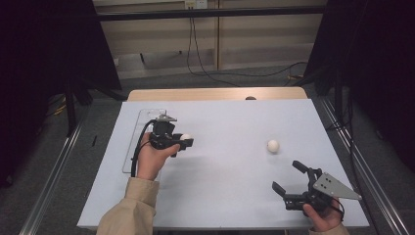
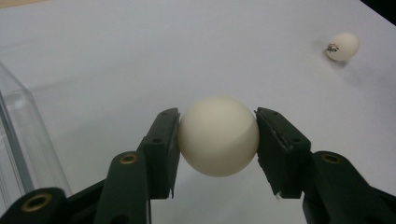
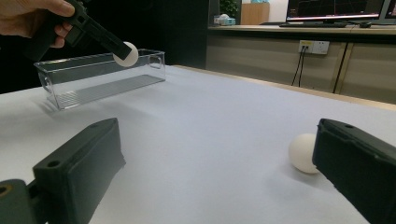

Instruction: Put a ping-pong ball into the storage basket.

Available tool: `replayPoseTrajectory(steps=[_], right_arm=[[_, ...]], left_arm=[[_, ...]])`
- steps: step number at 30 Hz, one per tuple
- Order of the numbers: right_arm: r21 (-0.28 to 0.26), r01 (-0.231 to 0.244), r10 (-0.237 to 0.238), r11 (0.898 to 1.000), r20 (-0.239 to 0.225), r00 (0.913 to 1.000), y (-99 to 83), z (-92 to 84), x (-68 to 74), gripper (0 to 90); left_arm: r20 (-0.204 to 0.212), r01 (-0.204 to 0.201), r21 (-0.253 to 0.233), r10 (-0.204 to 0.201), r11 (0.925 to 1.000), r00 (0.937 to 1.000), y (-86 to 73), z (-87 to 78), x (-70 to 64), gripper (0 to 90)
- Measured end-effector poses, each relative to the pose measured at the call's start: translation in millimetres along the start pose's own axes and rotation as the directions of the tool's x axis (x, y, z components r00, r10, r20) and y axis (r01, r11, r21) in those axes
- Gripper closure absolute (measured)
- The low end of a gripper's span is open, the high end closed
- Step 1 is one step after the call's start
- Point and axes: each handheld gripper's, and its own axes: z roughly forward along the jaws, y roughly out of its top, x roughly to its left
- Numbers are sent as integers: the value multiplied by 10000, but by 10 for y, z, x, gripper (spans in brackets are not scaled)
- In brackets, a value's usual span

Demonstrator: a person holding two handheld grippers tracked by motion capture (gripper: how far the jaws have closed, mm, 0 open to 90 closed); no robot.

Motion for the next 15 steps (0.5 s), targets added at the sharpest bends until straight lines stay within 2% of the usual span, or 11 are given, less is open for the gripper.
replayPoseTrajectory(steps=[15], right_arm=[[4,12,-12,10000,-3,10000,1,1,2,11]], left_arm=[[-118,54,12,-54,10000,9999,7,-89,62,512]])
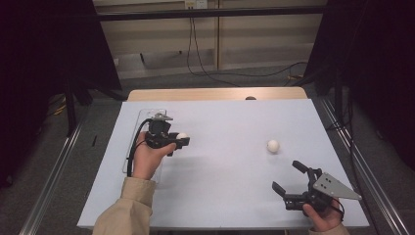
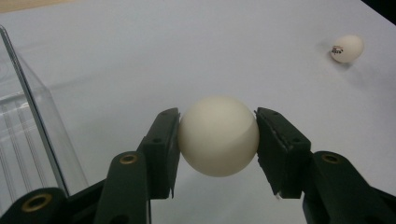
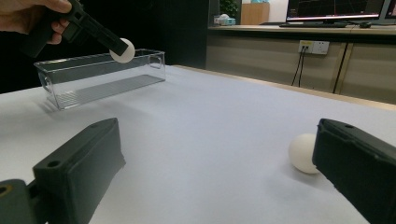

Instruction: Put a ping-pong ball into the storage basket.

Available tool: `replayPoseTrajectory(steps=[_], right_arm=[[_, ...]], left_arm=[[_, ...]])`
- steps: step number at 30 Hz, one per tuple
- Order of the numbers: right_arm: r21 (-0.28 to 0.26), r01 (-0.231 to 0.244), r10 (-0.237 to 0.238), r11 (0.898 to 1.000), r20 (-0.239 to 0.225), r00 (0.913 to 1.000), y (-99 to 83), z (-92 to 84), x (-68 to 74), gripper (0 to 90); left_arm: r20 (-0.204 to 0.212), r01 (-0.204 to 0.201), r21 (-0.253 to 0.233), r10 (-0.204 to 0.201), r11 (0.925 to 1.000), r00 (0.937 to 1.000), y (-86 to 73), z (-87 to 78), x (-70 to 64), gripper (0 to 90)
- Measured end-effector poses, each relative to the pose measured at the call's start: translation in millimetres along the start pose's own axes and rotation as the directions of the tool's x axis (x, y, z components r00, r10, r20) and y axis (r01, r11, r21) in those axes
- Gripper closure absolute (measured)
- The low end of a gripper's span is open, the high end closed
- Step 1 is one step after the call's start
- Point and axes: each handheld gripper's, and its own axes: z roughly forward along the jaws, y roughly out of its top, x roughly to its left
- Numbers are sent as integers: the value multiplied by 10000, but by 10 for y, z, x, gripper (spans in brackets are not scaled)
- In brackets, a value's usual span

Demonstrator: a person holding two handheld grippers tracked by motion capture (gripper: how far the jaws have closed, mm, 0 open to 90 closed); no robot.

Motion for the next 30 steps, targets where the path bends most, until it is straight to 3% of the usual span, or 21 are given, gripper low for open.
replayPoseTrajectory(steps=[30], right_arm=[[16,33,-33,10000,-5,10000,0,2,1,12]], left_arm=[[-328,107,-88,-110,9999,9994,-19,-146,132,512]])
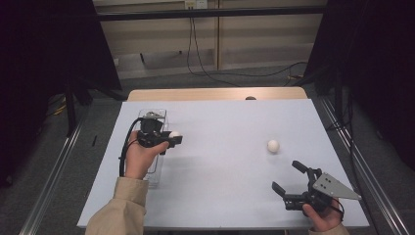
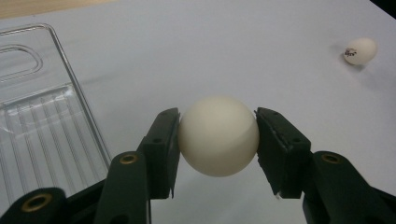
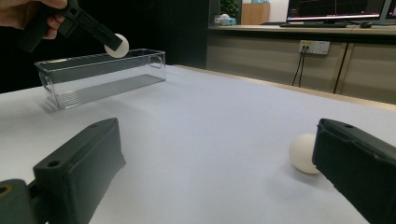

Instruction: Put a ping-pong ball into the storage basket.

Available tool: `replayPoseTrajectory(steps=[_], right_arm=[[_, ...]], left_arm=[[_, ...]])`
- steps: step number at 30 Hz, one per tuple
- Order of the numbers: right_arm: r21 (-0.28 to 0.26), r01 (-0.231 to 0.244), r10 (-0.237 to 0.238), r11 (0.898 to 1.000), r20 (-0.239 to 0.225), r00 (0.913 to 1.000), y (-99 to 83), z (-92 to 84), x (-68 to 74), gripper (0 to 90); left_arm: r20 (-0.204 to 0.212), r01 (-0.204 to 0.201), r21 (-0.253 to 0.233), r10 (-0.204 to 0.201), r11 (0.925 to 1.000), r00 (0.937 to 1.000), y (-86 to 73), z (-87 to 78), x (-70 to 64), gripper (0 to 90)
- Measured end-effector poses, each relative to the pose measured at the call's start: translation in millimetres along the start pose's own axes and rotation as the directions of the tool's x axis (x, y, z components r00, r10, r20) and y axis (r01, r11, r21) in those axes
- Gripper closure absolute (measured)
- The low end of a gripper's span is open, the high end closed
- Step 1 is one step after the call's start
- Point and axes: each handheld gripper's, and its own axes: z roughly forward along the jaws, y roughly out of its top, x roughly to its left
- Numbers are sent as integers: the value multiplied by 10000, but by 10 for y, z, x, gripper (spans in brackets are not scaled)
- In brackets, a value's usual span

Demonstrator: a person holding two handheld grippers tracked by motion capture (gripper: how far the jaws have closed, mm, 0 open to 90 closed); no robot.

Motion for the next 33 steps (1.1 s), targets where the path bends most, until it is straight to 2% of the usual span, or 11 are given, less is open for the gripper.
replayPoseTrajectory(steps=[33], right_arm=[[1,-13,13,10000,4,10000,-1,2,0,12]], left_arm=[[-339,249,-111,-253,9996,9991,-55,-154,160,512]])
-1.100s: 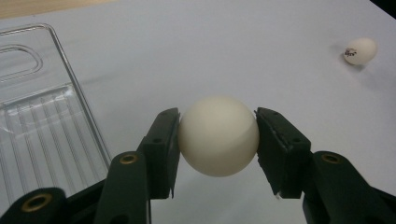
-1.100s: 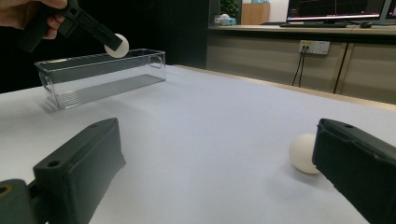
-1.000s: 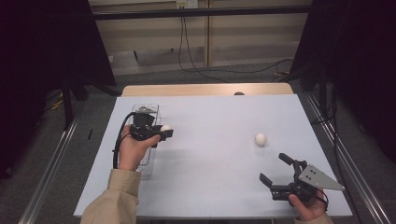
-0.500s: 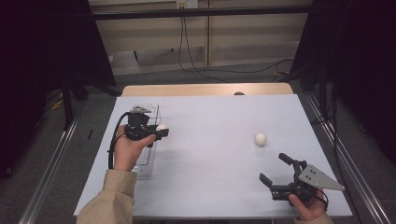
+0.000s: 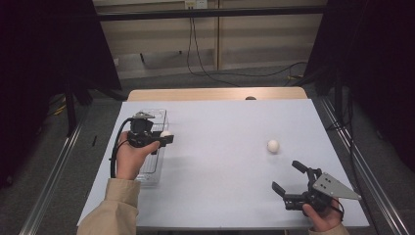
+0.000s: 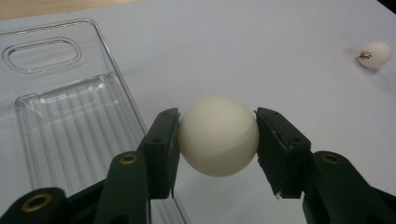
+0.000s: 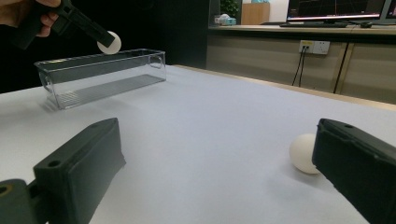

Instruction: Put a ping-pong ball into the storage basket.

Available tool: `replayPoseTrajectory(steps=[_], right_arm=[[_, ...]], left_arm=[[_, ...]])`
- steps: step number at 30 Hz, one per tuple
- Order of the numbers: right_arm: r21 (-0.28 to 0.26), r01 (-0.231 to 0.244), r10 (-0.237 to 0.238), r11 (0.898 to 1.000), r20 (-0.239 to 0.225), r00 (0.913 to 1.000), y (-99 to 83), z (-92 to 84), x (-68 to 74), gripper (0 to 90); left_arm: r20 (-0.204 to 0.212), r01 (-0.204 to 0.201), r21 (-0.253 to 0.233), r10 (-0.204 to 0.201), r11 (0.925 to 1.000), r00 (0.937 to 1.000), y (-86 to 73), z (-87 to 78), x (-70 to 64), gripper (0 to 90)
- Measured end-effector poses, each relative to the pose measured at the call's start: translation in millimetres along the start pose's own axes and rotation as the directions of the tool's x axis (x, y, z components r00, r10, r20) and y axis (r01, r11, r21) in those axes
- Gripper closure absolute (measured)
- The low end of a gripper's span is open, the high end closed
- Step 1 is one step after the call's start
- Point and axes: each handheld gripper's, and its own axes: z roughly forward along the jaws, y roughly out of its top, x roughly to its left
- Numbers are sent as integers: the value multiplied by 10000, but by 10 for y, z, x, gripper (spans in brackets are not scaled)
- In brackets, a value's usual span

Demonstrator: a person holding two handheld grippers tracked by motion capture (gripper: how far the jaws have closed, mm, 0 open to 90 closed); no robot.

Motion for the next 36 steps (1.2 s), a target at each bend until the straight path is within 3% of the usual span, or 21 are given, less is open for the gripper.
replayPoseTrajectory(steps=[36], right_arm=[[9,10,-10,10000,-27,10000,-1,6,6,13]], left_arm=[[-438,298,-109,-303,9995,9986,-84,-110,178,512]])
